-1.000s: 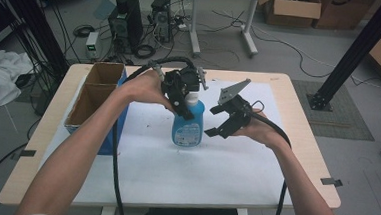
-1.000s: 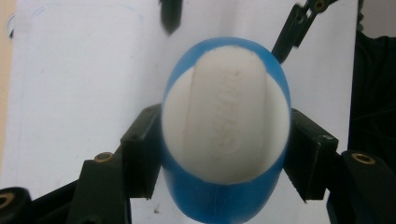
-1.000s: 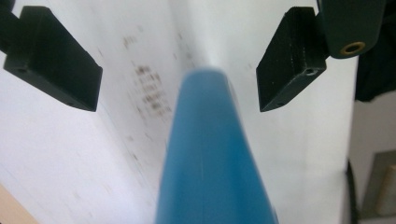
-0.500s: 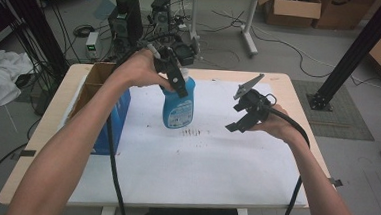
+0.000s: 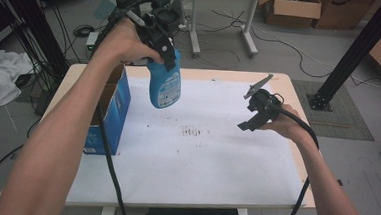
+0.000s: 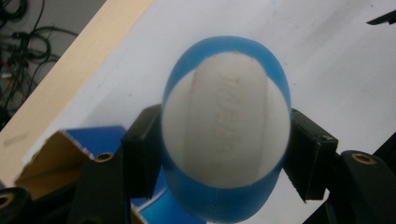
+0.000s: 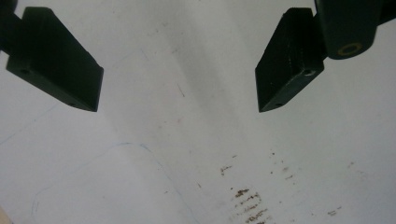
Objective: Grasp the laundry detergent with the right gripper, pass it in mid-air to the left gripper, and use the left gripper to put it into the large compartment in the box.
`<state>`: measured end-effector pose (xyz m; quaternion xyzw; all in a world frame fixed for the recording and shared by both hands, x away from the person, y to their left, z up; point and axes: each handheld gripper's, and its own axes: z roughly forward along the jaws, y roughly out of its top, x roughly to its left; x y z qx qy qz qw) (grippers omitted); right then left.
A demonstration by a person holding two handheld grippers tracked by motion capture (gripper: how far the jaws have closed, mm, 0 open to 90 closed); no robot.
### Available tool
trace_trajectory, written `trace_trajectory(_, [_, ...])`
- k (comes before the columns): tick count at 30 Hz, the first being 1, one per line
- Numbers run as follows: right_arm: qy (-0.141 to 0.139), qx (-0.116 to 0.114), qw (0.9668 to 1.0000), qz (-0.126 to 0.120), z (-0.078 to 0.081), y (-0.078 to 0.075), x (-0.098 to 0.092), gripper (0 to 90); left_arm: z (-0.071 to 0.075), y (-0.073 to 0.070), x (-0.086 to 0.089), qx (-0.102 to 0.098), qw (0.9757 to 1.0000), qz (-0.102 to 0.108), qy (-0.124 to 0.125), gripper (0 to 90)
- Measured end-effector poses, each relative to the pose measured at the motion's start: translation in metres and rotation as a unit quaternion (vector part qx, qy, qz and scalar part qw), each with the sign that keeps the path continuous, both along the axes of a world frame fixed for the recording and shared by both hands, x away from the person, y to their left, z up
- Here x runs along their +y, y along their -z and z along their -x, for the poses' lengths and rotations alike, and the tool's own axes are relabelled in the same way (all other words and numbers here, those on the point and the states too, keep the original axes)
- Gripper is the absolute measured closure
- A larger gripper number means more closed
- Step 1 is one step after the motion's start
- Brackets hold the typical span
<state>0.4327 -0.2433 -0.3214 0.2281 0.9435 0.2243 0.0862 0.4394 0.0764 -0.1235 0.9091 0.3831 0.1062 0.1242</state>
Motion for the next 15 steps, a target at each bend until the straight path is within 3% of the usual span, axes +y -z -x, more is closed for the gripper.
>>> trace_trajectory(7, [0.004,-0.002,1.0,0.009,-0.002,0.001,0.001,15.1,-0.001,-0.019,0.029,-0.007,0.9977,-0.002,-0.068,38.7])
trace_trajectory(14, [0.002,-0.007,0.9999,0.009,-0.001,0.0,0.002,15.1,0.001,-0.04,0.058,-0.013,0.9914,-0.001,-0.13,38.7])
trace_trajectory(15, [0.002,-0.007,0.9999,0.01,-0.002,0.0,0.002,15.1,0.001,-0.042,0.062,-0.017,0.9897,0.006,-0.142,38.7])
